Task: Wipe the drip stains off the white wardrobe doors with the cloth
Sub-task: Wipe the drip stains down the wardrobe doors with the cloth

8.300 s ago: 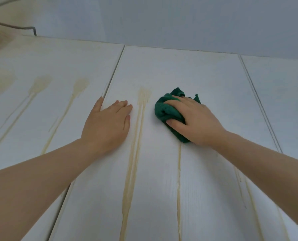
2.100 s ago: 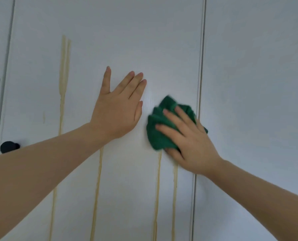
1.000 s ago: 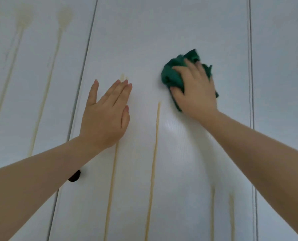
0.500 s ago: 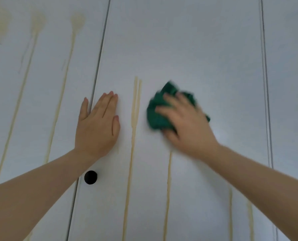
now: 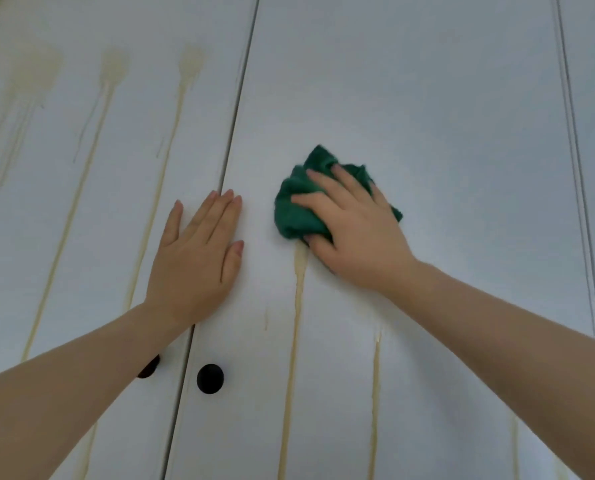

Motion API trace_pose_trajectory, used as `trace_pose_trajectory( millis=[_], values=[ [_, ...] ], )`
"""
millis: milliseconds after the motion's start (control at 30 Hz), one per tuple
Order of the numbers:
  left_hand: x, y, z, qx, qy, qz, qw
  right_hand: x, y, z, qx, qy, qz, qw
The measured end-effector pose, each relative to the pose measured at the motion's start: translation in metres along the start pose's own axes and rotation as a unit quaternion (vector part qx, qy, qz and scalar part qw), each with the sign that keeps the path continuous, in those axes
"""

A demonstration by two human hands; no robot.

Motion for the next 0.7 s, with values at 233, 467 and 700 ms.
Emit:
trace_pose_trajectory(
  millis=[233, 467, 700],
  values=[
    [-0.004, 0.001, -0.001, 0.033, -0.019, 0.037, 0.999, 0.042, 0.031, 0.000, -0.020, -0.056, -0.055, 0.997],
    [-0.007, 0.000, -0.007, 0.058, -0.019, 0.077, 0.995, -0.039, -0.064, 0.002, 0.023, -0.032, -0.093, 0.995],
    [-0.020, 0.001, -0.011, 0.078, -0.043, 0.087, 0.992, -0.003, -0.023, 0.002, -0.035, -0.028, -0.028, 0.999]
  ],
)
Point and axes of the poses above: each hand's wrist, its own x-axis towards the middle knuckle, its own z-axis out of the palm, y = z × x, the point moved 9 cm from there along x, towards the middle knuckle, and after that the axes turned 15 degrees about -x, right-handed, at the moved point
